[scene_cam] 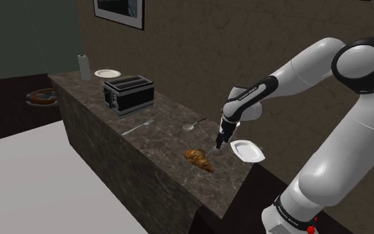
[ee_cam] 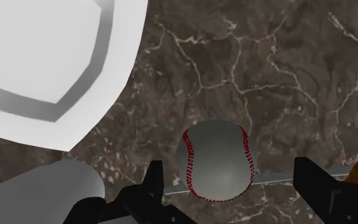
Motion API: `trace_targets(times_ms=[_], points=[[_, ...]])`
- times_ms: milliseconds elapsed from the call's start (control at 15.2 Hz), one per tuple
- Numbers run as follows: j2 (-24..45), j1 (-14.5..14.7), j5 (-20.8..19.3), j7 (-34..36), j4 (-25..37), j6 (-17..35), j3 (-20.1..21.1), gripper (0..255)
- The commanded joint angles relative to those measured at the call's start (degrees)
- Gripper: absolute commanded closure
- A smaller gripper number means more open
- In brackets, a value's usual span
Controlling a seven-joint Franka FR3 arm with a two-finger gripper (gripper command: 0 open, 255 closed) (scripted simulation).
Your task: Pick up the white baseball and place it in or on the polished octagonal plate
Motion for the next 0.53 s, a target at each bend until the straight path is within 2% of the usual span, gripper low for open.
trace_targets(times_ms=[0,264,462], points=[[1.89,0.06,1.03,-0.94,-0.04,1.85,0.02,0],[5.68,0.23,3.51,-2.69,-0.38,5.81,0.55,0],[5.68,0.21,3.51,-2.69,-0.38,5.81,0.58,0]])
